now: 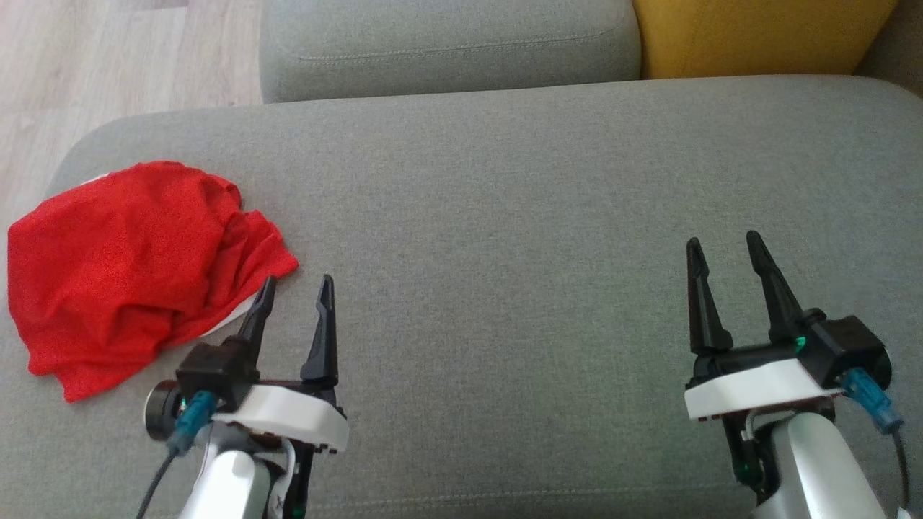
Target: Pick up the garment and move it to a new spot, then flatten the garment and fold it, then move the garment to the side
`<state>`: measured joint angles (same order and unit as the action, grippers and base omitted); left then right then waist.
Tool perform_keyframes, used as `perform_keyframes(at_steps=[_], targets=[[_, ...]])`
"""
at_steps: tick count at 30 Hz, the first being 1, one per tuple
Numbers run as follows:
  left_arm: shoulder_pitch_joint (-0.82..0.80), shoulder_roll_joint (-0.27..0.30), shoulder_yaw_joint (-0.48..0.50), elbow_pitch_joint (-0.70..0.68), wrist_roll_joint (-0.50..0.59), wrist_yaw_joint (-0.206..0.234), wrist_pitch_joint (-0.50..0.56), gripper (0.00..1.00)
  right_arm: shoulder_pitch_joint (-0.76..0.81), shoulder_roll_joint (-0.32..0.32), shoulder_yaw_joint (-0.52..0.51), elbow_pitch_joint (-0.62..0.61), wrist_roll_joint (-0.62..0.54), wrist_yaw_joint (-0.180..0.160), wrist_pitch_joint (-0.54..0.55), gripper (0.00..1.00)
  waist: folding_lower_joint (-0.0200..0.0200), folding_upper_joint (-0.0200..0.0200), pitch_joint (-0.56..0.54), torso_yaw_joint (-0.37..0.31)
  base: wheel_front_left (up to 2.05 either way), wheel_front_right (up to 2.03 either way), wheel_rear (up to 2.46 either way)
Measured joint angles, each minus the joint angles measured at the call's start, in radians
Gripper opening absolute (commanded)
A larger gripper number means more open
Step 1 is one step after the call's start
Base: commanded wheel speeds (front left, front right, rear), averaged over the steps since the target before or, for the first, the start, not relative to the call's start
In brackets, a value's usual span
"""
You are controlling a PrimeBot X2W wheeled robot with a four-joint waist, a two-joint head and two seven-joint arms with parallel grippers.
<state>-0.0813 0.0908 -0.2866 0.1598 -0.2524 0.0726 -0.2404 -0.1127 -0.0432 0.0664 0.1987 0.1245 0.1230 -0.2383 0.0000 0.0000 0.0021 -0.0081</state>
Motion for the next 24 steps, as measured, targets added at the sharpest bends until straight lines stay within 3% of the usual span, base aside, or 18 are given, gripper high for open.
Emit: perform_keyframes(at_steps=[5,15,24], targets=[[0.000,-0.018,0.017,0.016,0.079,-0.022,-0.009,1.00,0.000,0.000,0.003,0.000,-0.041,0.000,-0.012,1.00,0.0000,0.0000,0.005,0.000,0.00,0.00,0.00],[-0.001,-0.035,0.044,0.030,0.119,-0.056,-0.009,1.00,0.000,0.000,0.003,0.002,-0.046,0.000,-0.013,1.00,0.0000,0.0000,0.003,0.003,0.00,0.00,0.00],[-0.002,-0.043,0.074,0.037,0.119,-0.059,-0.011,1.00,0.000,-0.001,0.042,0.003,-0.045,0.000,-0.013,1.00,0.0000,0.0000,0.002,0.078,0.00,0.00,0.00]])
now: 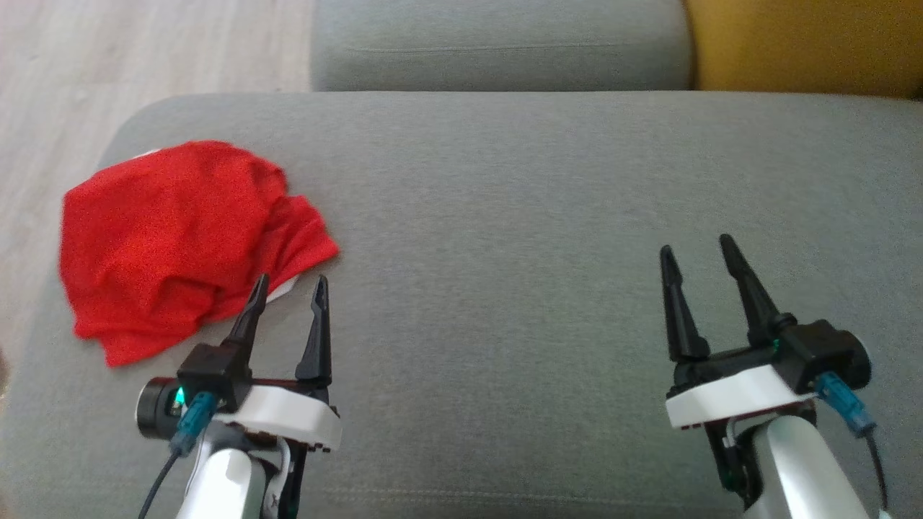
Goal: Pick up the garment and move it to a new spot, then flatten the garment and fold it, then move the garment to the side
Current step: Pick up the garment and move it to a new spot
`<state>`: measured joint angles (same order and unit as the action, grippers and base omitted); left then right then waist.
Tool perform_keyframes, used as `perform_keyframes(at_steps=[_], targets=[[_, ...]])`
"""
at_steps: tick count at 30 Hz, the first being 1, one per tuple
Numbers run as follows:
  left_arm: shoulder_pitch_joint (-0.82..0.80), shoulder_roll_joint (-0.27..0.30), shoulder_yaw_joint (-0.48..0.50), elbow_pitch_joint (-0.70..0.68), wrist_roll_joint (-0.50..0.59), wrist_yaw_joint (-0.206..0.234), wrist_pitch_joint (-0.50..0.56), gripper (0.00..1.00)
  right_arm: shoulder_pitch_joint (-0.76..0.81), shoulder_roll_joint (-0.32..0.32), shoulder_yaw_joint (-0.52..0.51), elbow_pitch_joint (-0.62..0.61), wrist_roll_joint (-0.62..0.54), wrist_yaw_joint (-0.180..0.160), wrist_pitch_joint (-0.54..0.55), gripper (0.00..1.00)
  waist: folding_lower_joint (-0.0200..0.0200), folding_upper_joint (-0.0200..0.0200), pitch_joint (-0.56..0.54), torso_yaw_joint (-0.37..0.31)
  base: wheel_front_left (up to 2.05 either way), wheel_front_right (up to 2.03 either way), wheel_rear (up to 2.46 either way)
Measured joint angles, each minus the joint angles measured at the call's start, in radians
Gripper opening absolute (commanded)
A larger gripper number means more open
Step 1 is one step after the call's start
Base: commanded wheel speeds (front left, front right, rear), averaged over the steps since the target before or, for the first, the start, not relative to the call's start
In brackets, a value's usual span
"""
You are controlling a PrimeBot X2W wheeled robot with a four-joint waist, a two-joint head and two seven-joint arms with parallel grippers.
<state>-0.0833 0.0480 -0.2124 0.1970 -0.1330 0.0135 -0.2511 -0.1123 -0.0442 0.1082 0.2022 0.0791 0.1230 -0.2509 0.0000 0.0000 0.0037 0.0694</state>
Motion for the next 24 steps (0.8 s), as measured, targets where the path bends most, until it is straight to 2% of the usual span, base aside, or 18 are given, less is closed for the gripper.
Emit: perform_keyframes(at_steps=[17,24], targets=[[0.039,0.000,0.037,-0.035,0.011,0.010,-0.003,1.00,0.002,-0.001,0.059,0.009,0.018,0.000,0.000,1.00,0.0000,0.0000,-0.014,0.250,0.00,0.00,0.00],[0.042,0.000,0.052,-0.040,0.011,0.013,-0.003,1.00,0.002,-0.001,0.061,0.010,0.027,0.000,0.000,1.00,0.0000,0.0000,-0.013,0.325,0.00,0.00,0.00]])
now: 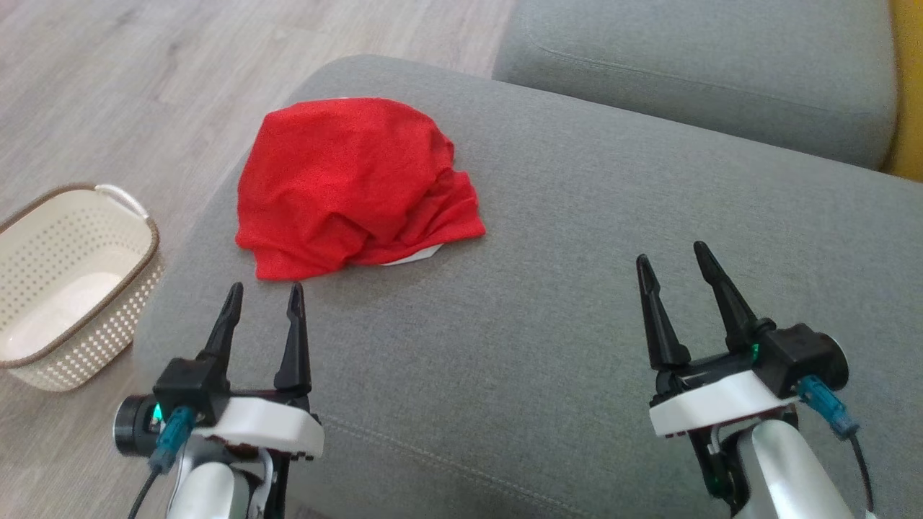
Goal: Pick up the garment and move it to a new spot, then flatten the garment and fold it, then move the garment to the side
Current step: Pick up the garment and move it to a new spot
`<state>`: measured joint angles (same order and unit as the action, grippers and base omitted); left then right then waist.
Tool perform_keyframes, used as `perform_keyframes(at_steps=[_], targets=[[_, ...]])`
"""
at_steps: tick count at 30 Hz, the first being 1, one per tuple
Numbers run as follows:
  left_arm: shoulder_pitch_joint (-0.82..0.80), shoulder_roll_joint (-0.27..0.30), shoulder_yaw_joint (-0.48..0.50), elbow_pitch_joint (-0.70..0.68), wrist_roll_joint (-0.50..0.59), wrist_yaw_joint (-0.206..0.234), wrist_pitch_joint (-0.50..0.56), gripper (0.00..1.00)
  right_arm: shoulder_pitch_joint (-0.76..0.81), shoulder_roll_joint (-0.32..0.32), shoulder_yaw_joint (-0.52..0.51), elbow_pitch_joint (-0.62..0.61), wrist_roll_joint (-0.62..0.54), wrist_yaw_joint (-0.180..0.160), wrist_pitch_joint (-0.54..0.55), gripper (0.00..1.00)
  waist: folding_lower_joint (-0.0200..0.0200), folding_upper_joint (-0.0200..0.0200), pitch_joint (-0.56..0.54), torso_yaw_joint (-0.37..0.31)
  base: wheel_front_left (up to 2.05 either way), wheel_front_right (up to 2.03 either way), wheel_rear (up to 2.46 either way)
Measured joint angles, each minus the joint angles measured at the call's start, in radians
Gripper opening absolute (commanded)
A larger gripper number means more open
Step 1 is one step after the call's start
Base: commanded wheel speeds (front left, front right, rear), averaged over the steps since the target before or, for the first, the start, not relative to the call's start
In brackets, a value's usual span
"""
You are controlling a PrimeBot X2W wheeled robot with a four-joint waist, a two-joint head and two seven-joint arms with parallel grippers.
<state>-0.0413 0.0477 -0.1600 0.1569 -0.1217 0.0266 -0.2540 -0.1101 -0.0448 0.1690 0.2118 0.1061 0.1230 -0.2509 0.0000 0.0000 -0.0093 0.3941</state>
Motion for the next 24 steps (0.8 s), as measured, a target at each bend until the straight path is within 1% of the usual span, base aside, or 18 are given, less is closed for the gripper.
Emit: perform_keyframes(at_steps=[5,12,18,19,24], targets=[[0.009,0.000,0.002,0.000,-0.002,0.001,0.000,1.00,0.000,0.000,0.000,0.001,0.008,0.000,0.000,1.00,0.0000,0.0000,-0.002,0.017,0.00,0.00,0.00],[0.012,0.000,0.015,-0.009,-0.005,0.010,0.000,1.00,0.000,0.000,0.001,0.001,0.008,0.000,0.000,1.00,0.0000,0.0000,0.009,0.006,0.00,0.00,0.00],[-0.005,-0.002,0.077,-0.003,-0.043,0.007,0.000,1.00,0.000,0.000,-0.007,-0.009,0.002,0.000,0.000,1.00,0.0000,0.0000,0.044,-0.018,0.00,0.00,0.00],[-0.016,-0.002,0.091,0.000,-0.053,0.003,0.000,1.00,0.000,0.000,-0.010,-0.012,-0.003,0.000,0.000,1.00,0.0000,0.0000,0.052,-0.022,0.00,0.00,0.00],[-0.112,0.006,0.154,0.051,-0.067,-0.047,-0.001,1.00,-0.001,0.000,-0.043,-0.033,-0.024,0.000,0.000,1.00,0.0000,0.0000,0.096,-0.041,0.00,0.00,0.00]])
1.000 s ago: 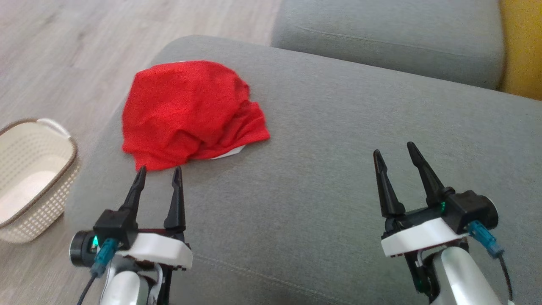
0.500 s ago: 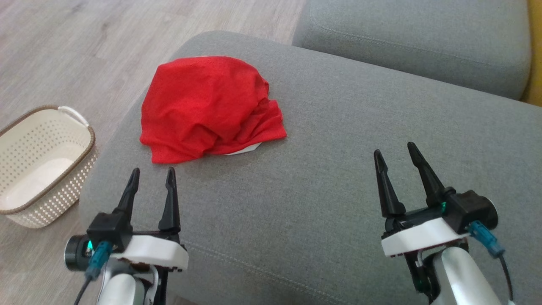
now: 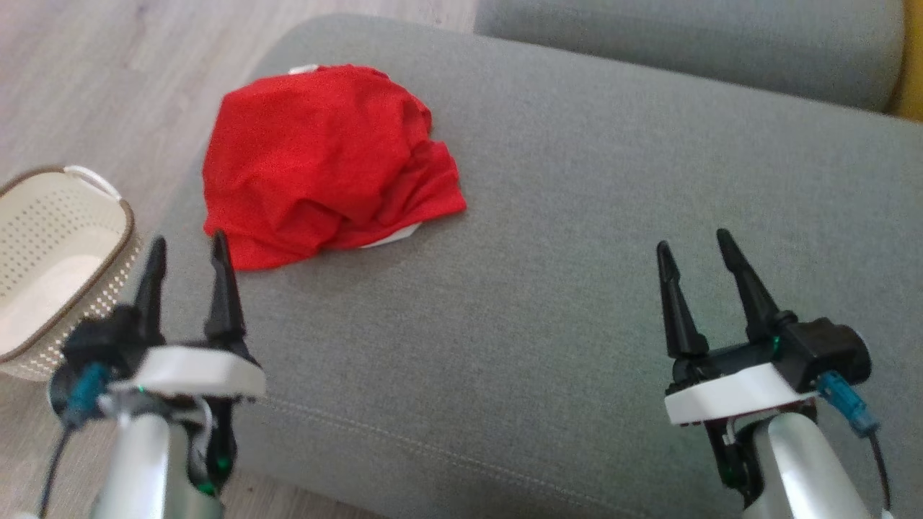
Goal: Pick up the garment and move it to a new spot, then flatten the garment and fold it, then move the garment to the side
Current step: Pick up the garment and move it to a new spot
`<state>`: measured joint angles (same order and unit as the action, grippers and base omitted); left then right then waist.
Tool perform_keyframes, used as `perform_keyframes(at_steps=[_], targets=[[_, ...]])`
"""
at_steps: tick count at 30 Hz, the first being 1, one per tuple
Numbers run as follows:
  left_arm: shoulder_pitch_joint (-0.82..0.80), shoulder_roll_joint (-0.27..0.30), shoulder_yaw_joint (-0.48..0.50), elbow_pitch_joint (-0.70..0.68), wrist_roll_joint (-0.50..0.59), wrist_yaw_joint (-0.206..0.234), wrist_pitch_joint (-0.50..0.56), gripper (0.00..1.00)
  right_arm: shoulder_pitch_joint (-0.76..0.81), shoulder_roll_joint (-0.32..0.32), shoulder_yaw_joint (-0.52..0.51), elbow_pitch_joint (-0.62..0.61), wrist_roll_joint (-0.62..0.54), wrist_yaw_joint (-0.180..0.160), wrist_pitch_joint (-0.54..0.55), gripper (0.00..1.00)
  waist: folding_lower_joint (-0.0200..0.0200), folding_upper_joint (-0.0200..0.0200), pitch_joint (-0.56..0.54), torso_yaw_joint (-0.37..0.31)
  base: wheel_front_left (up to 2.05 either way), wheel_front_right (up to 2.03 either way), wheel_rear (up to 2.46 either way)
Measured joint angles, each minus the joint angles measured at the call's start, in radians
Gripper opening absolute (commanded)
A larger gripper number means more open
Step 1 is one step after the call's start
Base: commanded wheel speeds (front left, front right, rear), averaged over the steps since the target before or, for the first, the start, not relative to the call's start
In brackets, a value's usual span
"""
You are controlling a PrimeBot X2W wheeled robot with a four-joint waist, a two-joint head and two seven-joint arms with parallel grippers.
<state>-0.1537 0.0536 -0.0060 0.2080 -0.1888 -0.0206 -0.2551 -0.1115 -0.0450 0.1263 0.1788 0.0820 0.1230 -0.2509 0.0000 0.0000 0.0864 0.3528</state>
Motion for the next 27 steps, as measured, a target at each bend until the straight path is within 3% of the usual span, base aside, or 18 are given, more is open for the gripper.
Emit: perform_keyframes(at_steps=[5,15,27], targets=[[-0.130,0.043,0.033,0.142,-0.037,-0.039,0.003,1.00,-0.004,0.000,-0.028,-0.035,-0.029,0.000,0.002,1.00,0.0000,0.0000,0.057,-0.022,0.00,0.00,0.00],[-0.392,0.109,0.060,0.371,-0.111,-0.071,0.123,1.00,-0.057,-0.001,-0.041,-0.110,-0.067,0.000,0.033,1.00,0.0000,0.0000,0.172,-0.069,0.00,0.00,0.00],[-0.560,0.165,0.024,0.636,-0.121,-0.095,0.165,1.00,-0.070,-0.002,-0.038,-0.133,-0.075,0.000,0.041,1.00,0.0001,0.0000,0.248,-0.155,0.00,0.00,0.00]])
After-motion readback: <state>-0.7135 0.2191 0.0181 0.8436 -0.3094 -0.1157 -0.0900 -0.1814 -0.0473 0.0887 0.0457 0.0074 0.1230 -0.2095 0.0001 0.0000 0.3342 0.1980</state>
